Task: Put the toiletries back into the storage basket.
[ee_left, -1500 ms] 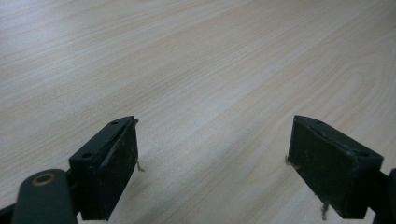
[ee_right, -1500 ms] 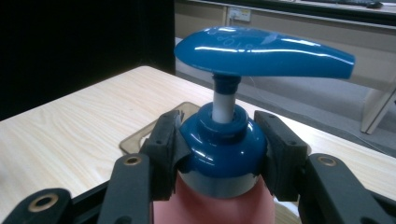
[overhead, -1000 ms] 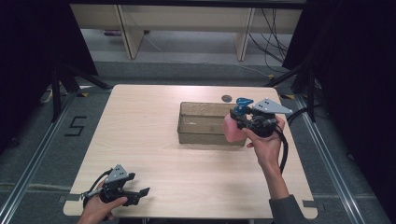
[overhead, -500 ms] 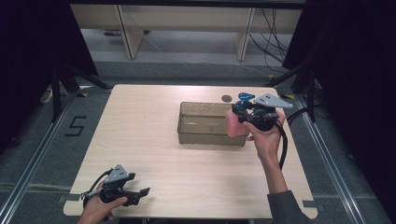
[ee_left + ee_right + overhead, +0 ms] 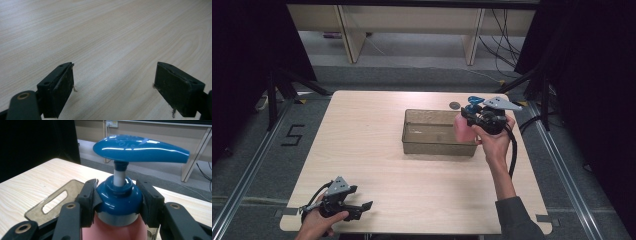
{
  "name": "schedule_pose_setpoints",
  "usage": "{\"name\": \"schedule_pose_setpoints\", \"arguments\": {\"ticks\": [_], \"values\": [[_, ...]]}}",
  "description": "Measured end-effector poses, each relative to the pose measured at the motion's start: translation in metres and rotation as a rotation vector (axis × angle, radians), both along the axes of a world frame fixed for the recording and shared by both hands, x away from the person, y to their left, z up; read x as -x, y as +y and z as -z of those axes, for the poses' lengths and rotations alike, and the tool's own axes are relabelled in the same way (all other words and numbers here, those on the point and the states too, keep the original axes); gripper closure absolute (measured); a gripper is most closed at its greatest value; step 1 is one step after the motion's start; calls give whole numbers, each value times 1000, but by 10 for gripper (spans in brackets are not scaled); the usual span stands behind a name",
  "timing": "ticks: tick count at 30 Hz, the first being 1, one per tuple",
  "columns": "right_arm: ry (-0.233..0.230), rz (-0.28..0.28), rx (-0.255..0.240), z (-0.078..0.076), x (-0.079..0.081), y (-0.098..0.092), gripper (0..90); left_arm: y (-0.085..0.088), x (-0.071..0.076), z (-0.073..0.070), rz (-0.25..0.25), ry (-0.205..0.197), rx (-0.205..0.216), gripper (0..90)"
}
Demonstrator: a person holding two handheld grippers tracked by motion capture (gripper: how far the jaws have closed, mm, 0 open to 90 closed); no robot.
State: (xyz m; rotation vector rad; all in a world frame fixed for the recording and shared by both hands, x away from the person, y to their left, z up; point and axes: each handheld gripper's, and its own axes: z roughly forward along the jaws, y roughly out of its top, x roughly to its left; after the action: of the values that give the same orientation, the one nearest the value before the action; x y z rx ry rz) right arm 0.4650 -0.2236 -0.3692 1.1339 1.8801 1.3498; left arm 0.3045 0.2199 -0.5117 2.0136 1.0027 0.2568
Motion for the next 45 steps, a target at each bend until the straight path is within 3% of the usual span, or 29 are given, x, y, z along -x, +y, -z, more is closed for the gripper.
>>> {"name": "schedule_pose_setpoints", "arguments": {"ticks": [9,10,13,16,22,23,27,32,35,37,39,40,42,44,45], "values": [[-3,3,19,9,-10,-1,536,0,0,0,2,1,-9,154],[31,18,0,10,-8,0,536,0,0,0,3,2,-11,154],[27,8,12,14,-12,-1,536,1,0,-1,17,0,-25,154],[22,15,15,19,-14,-1,536,-1,1,0,-3,-9,8,154],[48,22,14,25,-17,-4,536,-1,1,0,0,-9,11,154],[57,27,-9,26,-17,-3,536,-1,1,0,1,-10,12,154],[47,27,32,29,-19,-5,536,-1,1,0,-1,-11,13,154],[67,27,8,33,-18,-3,536,-1,2,-1,-5,-6,15,154],[61,7,28,35,-19,-4,536,-1,2,-2,-2,-6,10,154],[74,24,17,37,-19,-3,536,-1,2,-1,-6,-10,10,153],[57,30,49,39,-19,-5,536,-1,2,-2,-1,-11,9,154],[93,27,15,39,-18,-3,536,-1,2,-2,-1,-10,9,154],[72,31,54,41,-19,-6,536,-1,2,-2,2,-7,8,154],[88,26,25,43,-19,-5,536,-1,2,-2,-1,-10,9,154],[78,27,46,43,-19,-7,536,-1,2,-2,-3,-11,9,154]]}}
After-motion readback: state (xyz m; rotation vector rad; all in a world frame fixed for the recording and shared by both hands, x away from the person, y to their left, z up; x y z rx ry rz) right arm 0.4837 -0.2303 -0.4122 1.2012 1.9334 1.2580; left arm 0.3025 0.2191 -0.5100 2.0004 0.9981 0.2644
